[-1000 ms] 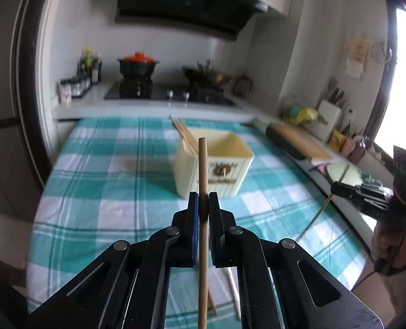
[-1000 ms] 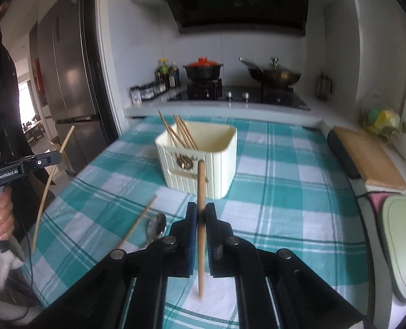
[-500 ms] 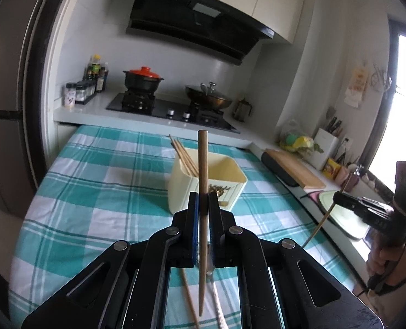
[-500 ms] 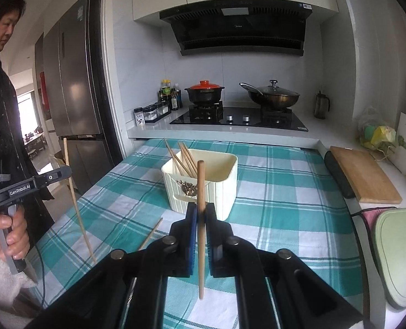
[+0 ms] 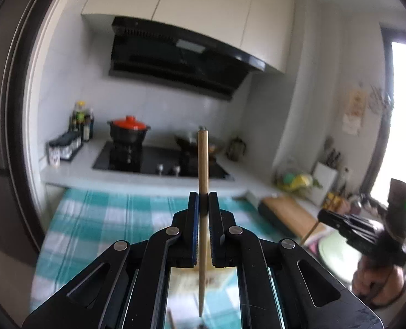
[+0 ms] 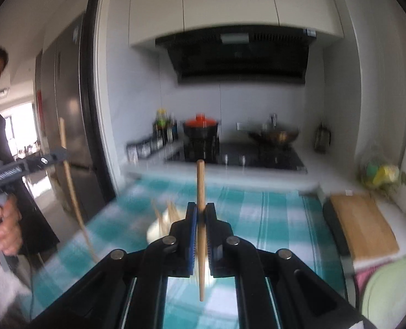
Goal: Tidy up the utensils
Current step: 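Lower both chopsticks into the cream holder and open both tools, then withdraw both open tools over the last spoon and chopstick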
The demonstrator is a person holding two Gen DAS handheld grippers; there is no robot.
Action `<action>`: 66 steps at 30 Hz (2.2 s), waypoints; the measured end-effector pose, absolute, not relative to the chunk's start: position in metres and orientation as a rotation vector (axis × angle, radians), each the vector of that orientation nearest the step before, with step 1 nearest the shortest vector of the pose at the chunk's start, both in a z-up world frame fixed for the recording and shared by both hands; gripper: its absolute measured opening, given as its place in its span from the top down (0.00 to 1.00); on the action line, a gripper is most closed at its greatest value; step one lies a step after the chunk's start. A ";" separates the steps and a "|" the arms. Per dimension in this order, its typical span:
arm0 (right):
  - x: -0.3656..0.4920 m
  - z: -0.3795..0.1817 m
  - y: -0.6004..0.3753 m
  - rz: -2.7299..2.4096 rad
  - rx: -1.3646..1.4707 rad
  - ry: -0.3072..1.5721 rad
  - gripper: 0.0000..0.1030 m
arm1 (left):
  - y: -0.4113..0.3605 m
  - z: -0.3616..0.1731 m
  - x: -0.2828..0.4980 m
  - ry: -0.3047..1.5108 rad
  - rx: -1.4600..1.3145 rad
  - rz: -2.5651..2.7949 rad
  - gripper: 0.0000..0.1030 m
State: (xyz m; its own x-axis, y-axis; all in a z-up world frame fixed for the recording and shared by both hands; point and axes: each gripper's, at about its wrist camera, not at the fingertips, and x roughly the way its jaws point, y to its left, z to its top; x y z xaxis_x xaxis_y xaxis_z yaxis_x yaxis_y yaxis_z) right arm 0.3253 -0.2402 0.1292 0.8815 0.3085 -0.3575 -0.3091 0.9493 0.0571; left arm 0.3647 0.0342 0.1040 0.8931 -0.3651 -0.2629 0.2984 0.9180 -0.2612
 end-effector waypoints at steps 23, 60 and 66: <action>0.514 -0.019 -0.209 0.317 0.089 0.854 0.82 | -0.045 -0.055 0.559 0.816 -0.288 -0.307 0.88; 0.120 -0.112 -0.203 0.324 -0.027 0.859 0.42 | 0.013 -0.145 0.194 0.898 0.007 -0.066 0.11; 0.121 -0.116 -0.189 0.349 -0.044 0.866 0.42 | 0.014 -0.150 0.189 0.906 0.001 -0.067 0.11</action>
State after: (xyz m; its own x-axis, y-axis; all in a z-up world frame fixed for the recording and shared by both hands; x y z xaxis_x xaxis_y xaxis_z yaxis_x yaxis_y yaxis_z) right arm 0.1210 -0.1891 -0.1156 0.5948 0.2824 -0.7526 -0.3177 0.9426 0.1026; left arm 0.1889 0.0138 -0.1498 0.6149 -0.0580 -0.7865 0.0585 0.9979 -0.0278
